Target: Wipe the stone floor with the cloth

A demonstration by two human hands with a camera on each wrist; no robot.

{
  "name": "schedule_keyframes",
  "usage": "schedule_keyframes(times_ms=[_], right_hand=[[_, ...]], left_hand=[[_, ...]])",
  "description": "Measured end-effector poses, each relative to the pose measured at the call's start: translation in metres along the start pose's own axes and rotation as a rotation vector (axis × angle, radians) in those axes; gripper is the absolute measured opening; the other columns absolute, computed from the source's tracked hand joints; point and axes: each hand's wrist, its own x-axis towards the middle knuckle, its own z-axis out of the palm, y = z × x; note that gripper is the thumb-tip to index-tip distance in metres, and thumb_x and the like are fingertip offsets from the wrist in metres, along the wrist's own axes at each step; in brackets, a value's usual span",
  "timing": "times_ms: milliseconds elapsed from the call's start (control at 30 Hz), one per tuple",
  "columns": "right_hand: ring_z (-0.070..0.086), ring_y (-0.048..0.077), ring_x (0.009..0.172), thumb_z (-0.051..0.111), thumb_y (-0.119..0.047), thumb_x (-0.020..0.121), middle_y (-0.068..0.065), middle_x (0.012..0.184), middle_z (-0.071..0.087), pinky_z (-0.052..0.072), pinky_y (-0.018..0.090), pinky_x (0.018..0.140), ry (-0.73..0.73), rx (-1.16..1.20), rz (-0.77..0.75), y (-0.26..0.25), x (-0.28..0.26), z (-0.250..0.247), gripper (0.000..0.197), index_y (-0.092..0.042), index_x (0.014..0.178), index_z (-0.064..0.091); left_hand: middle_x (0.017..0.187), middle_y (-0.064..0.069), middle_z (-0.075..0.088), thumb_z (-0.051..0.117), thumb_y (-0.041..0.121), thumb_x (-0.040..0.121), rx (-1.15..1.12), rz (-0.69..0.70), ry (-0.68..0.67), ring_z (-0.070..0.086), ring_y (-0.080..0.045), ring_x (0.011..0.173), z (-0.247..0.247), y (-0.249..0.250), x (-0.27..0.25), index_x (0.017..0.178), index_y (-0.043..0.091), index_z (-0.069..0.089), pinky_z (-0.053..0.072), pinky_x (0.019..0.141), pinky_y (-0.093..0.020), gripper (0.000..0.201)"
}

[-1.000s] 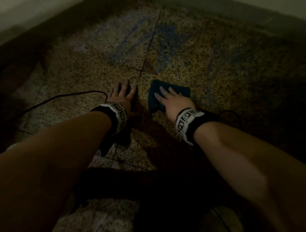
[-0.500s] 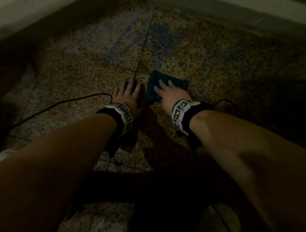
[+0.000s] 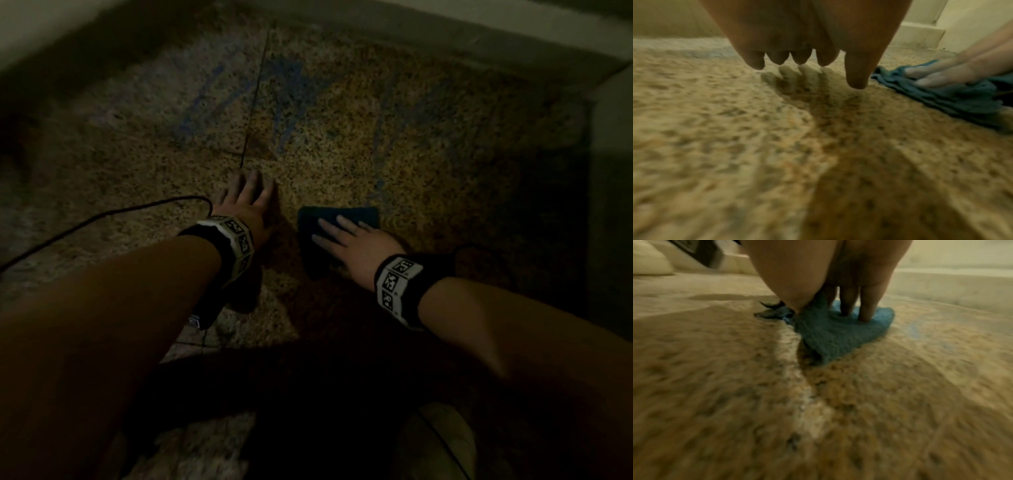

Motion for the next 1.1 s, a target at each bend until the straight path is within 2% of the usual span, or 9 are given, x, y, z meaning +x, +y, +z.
schedule_keyframes(times_ms=[167, 300, 467, 633, 767, 867, 967, 1100], right_hand=[[-0.011, 0.023, 0.147, 0.034, 0.004, 0.096, -0.006, 0.157, -0.022, 0.008, 0.042, 0.119, 0.080, 0.196, 0.140, 0.016, 0.018, -0.022, 0.078, -0.031, 0.151, -0.008], [-0.011, 0.025, 0.146, 0.038, 0.000, 0.097, -0.005, 0.157, -0.021, 0.005, 0.044, 0.117, 0.063, 0.310, 0.204, 0.028, 0.032, -0.037, 0.077, -0.031, 0.151, -0.006], [-0.012, 0.024, 0.146, 0.033, 0.009, 0.094, -0.006, 0.157, -0.021, 0.006, 0.045, 0.117, 0.057, 0.359, 0.269, 0.036, 0.035, -0.045, 0.080, -0.031, 0.152, -0.005], [-0.012, 0.027, 0.146, 0.031, 0.006, 0.095, -0.003, 0.158, -0.020, 0.007, 0.045, 0.118, 0.017, 0.242, 0.211, 0.033, 0.024, -0.031, 0.076, -0.027, 0.152, -0.007], [-0.015, 0.027, 0.146, 0.031, 0.009, 0.095, -0.004, 0.157, -0.024, 0.015, 0.042, 0.117, -0.045, 0.100, 0.135, 0.033, -0.005, 0.002, 0.080, -0.027, 0.151, -0.012], [-0.019, 0.026, 0.144, 0.037, 0.009, 0.093, -0.005, 0.155, -0.028, 0.010, 0.041, 0.118, -0.114, 0.084, 0.104, 0.033, -0.026, 0.023, 0.085, -0.029, 0.150, -0.014], [-0.019, 0.024, 0.145, 0.037, 0.003, 0.095, -0.007, 0.155, -0.027, 0.004, 0.040, 0.118, -0.058, 0.129, 0.098, 0.035, -0.031, 0.033, 0.082, -0.031, 0.151, -0.013], [-0.017, 0.020, 0.145, 0.038, 0.005, 0.094, -0.010, 0.155, -0.027, 0.005, 0.039, 0.119, -0.035, 0.134, 0.096, 0.042, -0.027, 0.032, 0.085, -0.035, 0.150, -0.013]], left_hand=[[0.153, 0.001, -0.032, 0.038, 0.055, 0.095, -0.016, -0.028, -0.010, -0.019, -0.027, 0.144, 0.001, 0.007, 0.001, 0.149, 0.030, -0.016, 0.001, 0.117, -0.043, 0.080], [0.154, -0.001, -0.030, 0.038, 0.052, 0.096, -0.010, -0.009, 0.008, -0.017, -0.027, 0.144, 0.005, 0.008, -0.003, 0.150, 0.029, -0.015, 0.000, 0.117, -0.043, 0.079], [0.154, 0.001, -0.030, 0.038, 0.051, 0.097, -0.049, -0.005, 0.005, -0.020, -0.026, 0.144, 0.005, 0.014, -0.005, 0.151, 0.027, -0.014, 0.001, 0.117, -0.044, 0.079], [0.155, 0.001, -0.027, 0.028, 0.056, 0.097, -0.034, 0.044, 0.040, -0.018, -0.025, 0.144, 0.008, 0.018, -0.004, 0.150, 0.029, -0.015, -0.003, 0.117, -0.041, 0.073], [0.155, 0.002, -0.027, 0.028, 0.055, 0.098, -0.034, 0.066, 0.038, -0.019, -0.025, 0.144, 0.006, 0.025, -0.002, 0.150, 0.030, -0.014, -0.003, 0.117, -0.040, 0.072], [0.155, 0.003, -0.027, 0.029, 0.055, 0.098, -0.004, 0.086, 0.016, -0.020, -0.026, 0.144, 0.004, 0.030, -0.002, 0.150, 0.031, -0.015, -0.001, 0.117, -0.042, 0.072], [0.155, 0.002, -0.028, 0.028, 0.054, 0.098, 0.045, 0.108, 0.016, -0.018, -0.028, 0.144, 0.004, 0.036, -0.001, 0.150, 0.033, -0.014, -0.001, 0.117, -0.043, 0.069], [0.154, 0.003, -0.028, 0.026, 0.053, 0.099, 0.043, 0.098, 0.033, -0.018, -0.027, 0.144, 0.006, 0.036, -0.003, 0.149, 0.034, -0.013, -0.001, 0.117, -0.041, 0.067]])
